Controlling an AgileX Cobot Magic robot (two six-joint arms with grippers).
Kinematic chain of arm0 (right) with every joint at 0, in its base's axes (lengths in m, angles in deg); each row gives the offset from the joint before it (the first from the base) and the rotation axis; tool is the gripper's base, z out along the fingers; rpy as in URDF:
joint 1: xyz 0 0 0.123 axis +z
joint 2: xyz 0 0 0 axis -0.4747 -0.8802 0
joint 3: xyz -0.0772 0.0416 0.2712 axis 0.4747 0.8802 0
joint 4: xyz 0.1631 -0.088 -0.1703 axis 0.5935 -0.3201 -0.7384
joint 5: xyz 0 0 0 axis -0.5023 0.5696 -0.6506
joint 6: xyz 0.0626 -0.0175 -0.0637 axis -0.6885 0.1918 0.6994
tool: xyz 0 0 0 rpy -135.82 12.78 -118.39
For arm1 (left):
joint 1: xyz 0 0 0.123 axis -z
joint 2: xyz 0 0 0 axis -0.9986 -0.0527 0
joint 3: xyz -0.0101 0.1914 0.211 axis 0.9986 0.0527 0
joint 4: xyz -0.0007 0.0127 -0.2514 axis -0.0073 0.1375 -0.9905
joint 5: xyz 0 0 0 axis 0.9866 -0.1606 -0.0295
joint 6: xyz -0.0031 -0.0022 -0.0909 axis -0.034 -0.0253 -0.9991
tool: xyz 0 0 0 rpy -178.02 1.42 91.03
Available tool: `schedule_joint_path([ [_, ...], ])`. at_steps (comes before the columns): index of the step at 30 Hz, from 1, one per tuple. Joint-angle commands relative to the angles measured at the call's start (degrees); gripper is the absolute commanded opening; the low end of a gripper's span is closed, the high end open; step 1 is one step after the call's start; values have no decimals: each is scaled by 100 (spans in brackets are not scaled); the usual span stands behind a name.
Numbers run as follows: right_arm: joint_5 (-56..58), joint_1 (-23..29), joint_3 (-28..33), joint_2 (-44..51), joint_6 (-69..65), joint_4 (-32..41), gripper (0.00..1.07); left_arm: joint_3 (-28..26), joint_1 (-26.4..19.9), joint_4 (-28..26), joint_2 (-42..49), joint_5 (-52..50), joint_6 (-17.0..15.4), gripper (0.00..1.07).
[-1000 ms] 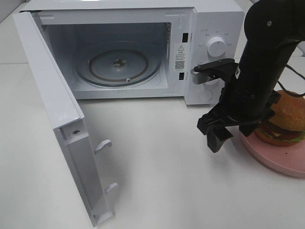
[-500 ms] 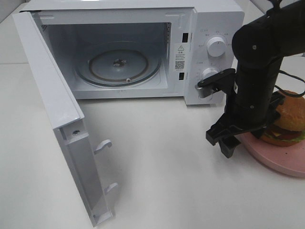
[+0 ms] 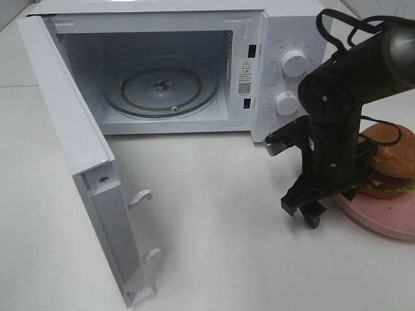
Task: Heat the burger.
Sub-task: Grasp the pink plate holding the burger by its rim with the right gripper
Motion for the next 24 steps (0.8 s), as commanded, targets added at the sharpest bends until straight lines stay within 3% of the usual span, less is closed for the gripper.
schedule_joint_path([
  [1,-46,-17,23,-132,-40,-52,75,17,-17,-11,115,-57,-11,0],
  [5,-63,-17,23,-189,-29,-52,70,17,-17,-11,115,-57,-11,0],
  [7,-63,-17,23,-195,-17,-69,60,17,-17,-11,115,-57,-11,0],
  [10,-57,-17,23,-195,-17,-69,55,17,-17,-11,115,-57,-11,0],
  [11,-57,-17,23,-195,-23,-86,44,17,-17,-11,115,-57,-11,0],
  [13,-57,-17,23,-195,-23,-86,38,17,-17,-11,115,-57,-11,0],
  [14,-40,-17,23,-195,-23,-86,23,17,-17,-11,115,-57,-11,0],
  [15,-40,-17,23,-195,-23,-86,23,17,-17,-11,115,-57,-11,0],
  [16,-17,-17,23,-195,-34,-86,10,17,-17,-11,115,-57,-11,0],
  [17,-6,-17,23,-195,-40,-86,4,17,-17,-11,115,-57,-11,0],
  [24,11,-17,23,-195,-149,-97,0,17,-17,-11,115,-57,-11,0],
])
